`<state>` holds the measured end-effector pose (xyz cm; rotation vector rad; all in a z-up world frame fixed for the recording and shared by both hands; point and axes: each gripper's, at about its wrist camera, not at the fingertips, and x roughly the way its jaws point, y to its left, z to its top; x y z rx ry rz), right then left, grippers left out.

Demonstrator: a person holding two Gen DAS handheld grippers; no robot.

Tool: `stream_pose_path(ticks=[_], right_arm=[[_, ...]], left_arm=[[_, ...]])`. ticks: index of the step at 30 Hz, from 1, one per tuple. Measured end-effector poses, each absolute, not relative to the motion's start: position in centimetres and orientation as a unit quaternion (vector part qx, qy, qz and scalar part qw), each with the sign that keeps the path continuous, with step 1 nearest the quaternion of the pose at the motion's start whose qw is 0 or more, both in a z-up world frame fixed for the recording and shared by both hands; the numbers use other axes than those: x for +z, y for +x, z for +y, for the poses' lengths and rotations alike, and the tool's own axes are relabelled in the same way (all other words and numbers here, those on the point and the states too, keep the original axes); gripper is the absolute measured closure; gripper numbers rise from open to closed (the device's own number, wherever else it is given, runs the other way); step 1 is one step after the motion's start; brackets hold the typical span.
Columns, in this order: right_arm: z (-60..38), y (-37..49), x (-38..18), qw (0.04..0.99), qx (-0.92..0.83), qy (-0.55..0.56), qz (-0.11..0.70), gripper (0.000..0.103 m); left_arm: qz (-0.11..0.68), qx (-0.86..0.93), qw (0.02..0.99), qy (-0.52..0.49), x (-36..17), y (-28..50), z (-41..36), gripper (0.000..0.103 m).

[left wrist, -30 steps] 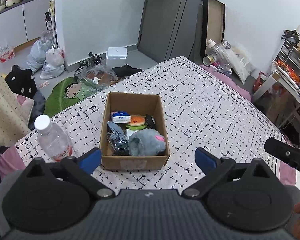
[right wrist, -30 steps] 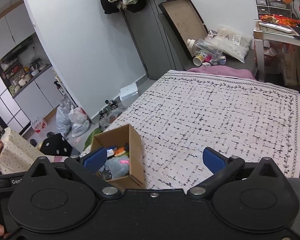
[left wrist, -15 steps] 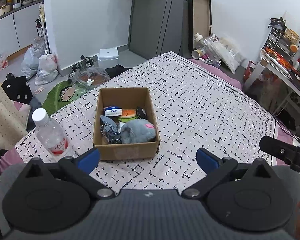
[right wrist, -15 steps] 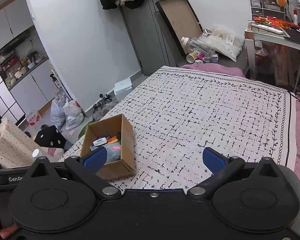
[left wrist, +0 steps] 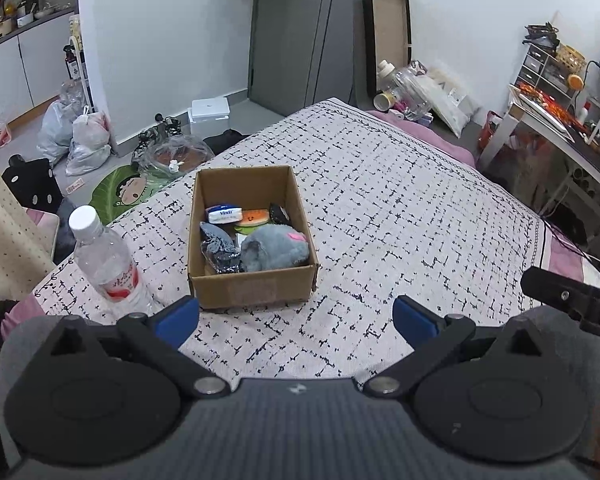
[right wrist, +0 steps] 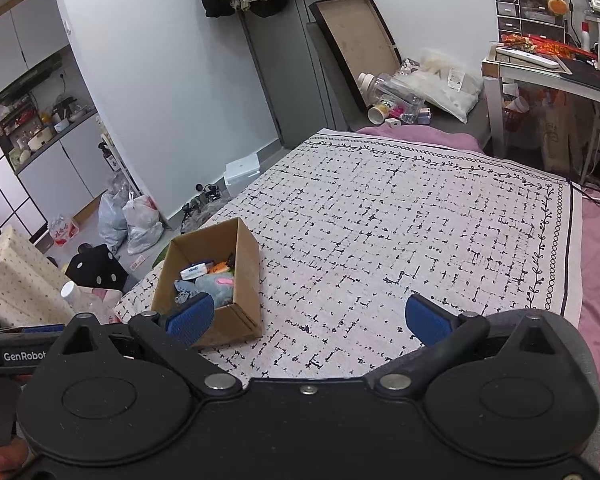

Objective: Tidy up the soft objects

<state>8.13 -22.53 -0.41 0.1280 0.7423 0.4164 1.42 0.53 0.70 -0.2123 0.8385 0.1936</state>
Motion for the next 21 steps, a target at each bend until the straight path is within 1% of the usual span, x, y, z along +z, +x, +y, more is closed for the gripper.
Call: stream_pose_path(ticks=[21], right_arm=[[-20.7,7.3,-1.0,0.910,0.206,0.027,0.359,0.000]], left_arm=[[0.410,0.089,0.902,-0.104,-0.2,0.7,1.2,0.001]])
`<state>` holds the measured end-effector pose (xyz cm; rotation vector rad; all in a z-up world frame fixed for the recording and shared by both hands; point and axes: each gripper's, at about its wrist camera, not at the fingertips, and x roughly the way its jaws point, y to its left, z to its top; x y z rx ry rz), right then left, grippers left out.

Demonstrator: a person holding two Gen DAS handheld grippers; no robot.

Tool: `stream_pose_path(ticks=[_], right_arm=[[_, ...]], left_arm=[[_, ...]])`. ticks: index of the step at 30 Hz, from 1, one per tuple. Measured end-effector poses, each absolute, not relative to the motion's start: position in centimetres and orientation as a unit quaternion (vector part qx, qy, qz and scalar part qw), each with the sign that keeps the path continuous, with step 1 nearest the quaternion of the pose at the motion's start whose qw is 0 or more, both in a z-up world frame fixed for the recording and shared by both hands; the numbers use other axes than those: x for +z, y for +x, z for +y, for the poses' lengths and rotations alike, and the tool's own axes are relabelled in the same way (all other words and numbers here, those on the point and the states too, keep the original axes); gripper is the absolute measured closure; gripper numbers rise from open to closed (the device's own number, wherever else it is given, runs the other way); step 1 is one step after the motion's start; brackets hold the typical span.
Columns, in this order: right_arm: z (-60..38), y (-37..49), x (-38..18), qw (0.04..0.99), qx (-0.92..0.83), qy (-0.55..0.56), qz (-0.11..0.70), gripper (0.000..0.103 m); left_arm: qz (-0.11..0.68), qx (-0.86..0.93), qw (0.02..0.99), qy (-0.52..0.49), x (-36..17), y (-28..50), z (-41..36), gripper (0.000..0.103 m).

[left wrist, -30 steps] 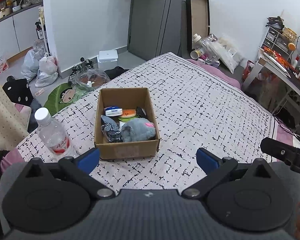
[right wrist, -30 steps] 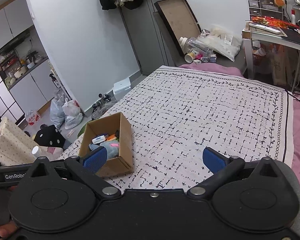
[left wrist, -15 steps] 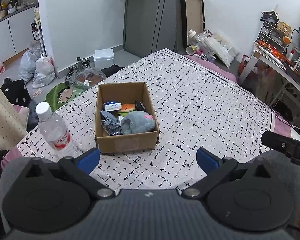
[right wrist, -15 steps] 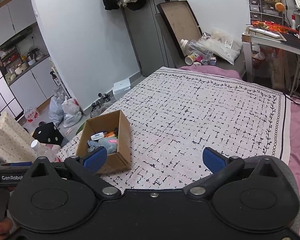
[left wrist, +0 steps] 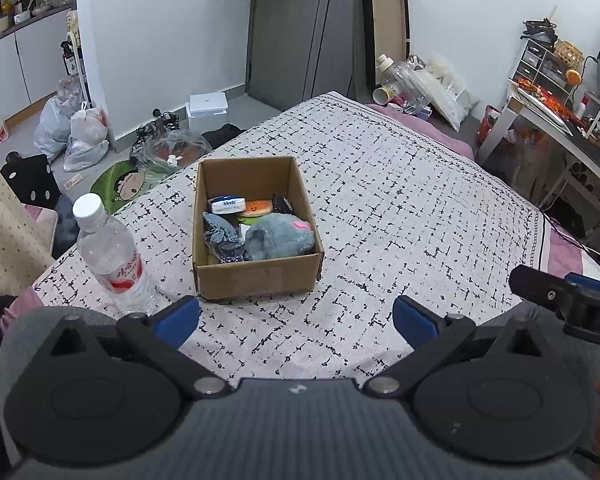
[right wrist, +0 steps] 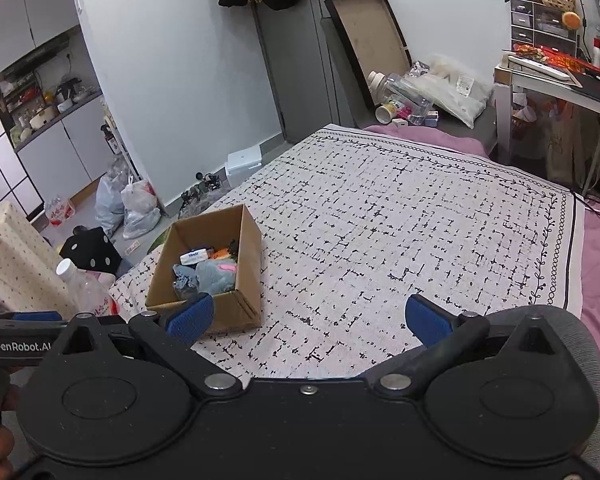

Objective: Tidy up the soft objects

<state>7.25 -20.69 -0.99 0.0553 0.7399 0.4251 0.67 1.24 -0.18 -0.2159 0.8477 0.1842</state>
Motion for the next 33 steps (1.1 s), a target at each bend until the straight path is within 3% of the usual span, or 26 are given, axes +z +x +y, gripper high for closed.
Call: stream_pose_path(ticks=[33], right_arm=[[-19.6,7.0,-1.0,0.909,0.204,0.009,0.363,0.000]], left_arm=[[0.414,0.082,0.900,-0.114,-0.8,0.9,1.5,0.001]])
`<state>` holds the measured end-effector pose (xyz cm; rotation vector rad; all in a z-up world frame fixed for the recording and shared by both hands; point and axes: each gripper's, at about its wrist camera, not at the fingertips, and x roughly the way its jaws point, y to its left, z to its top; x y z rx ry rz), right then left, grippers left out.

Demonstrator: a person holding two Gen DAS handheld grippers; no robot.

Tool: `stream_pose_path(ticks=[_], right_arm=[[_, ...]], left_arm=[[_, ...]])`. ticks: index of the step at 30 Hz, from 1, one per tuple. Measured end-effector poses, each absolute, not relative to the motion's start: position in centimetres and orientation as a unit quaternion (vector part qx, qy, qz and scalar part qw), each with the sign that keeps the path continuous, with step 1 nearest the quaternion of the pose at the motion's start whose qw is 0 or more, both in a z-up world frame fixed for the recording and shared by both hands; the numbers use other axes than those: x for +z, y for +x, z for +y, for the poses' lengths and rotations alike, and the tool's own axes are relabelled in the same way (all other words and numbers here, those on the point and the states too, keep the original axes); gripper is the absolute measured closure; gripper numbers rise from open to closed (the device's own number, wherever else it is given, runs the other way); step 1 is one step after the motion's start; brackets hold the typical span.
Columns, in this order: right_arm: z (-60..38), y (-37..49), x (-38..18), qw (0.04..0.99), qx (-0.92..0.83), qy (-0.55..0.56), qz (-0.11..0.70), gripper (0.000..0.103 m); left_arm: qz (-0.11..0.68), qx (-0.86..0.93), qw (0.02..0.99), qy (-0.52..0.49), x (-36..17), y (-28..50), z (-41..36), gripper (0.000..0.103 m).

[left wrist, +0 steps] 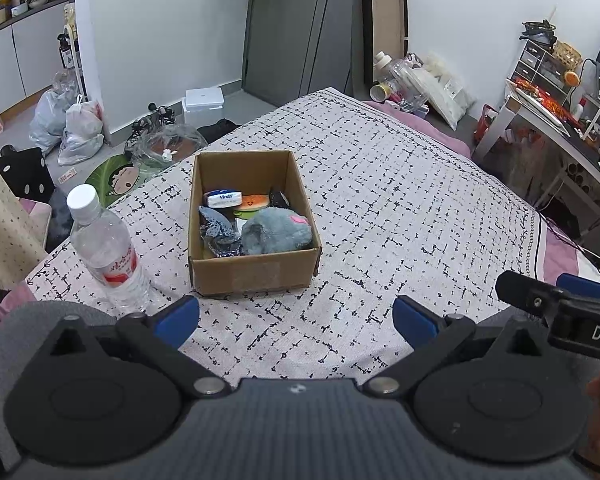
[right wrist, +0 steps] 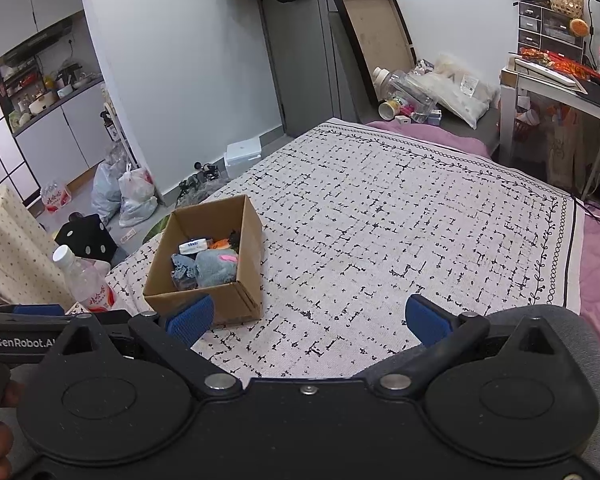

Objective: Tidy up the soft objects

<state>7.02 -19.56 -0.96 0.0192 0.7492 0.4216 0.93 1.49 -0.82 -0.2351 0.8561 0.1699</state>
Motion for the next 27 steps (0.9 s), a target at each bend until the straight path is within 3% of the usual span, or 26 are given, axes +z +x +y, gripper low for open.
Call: stream_pose_path(ticks=[27], right_arm=[[-20.3,7.0,-0.5,0.912,0.201,0.009,0.357,0.000]], left_arm=[[0.407,0.079,0.904,-0.103,0.2,0.7,0.5,0.001]])
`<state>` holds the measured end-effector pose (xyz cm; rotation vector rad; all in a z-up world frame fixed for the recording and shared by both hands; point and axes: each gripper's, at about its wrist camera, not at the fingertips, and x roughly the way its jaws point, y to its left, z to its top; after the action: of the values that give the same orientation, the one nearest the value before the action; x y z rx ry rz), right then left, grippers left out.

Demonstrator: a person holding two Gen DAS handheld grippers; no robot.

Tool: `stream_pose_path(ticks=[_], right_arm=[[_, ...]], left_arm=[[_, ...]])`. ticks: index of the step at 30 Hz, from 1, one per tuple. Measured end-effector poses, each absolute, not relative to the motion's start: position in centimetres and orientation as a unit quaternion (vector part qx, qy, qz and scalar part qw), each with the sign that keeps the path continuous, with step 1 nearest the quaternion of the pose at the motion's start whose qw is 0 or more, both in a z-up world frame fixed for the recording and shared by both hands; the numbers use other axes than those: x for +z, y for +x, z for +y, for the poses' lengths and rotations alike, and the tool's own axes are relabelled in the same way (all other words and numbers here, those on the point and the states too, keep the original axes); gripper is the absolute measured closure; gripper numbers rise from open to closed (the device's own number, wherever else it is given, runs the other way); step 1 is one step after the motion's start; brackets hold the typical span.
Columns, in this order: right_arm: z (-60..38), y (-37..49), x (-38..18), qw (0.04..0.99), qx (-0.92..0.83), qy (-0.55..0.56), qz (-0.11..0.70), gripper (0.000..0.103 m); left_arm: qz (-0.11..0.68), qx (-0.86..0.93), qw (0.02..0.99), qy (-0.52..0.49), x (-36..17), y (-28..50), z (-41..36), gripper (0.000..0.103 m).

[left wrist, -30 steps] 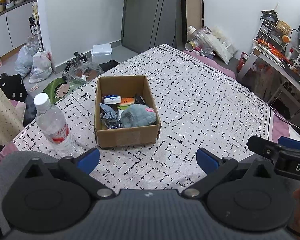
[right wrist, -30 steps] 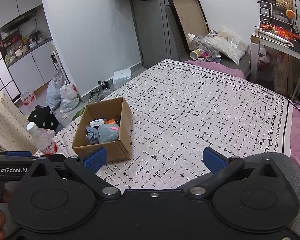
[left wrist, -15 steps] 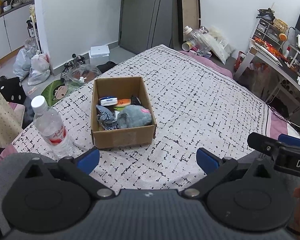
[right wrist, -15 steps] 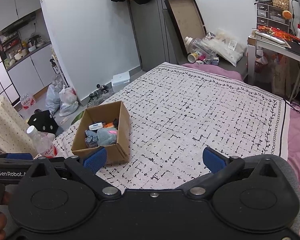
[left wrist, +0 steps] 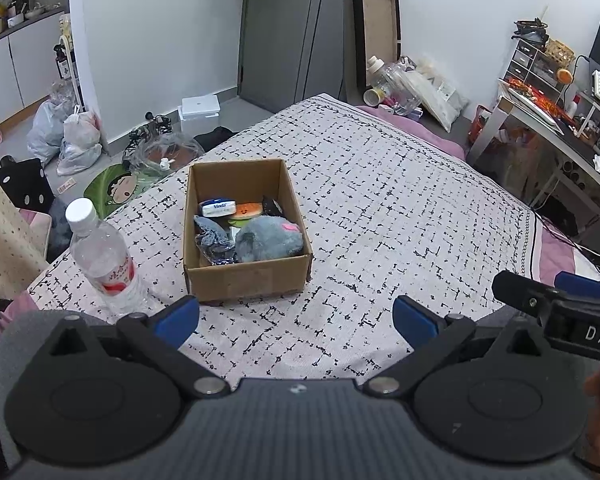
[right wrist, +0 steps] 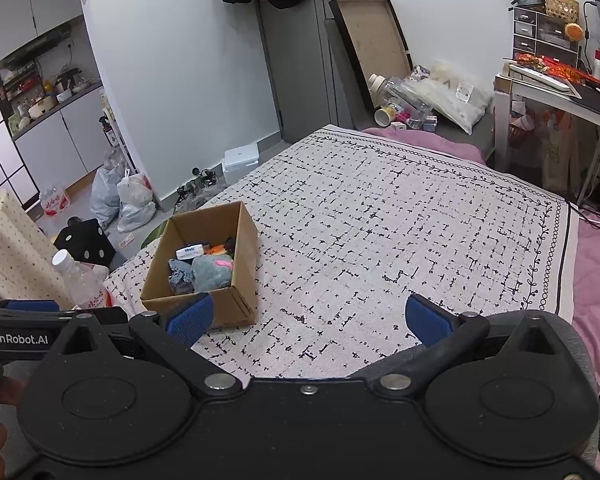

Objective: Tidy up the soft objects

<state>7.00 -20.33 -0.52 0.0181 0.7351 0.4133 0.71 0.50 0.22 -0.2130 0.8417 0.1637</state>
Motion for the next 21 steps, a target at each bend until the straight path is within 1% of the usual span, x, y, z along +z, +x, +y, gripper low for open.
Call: stream_pose_path(ticks=[21], right_arm=[[-20.13,6.99,-0.78,0.911,0.203,0.005,0.360,0.000]], left_arm=[[0.411,0.079,0.902,-0.107,0.17,0.68,0.68,0.001]])
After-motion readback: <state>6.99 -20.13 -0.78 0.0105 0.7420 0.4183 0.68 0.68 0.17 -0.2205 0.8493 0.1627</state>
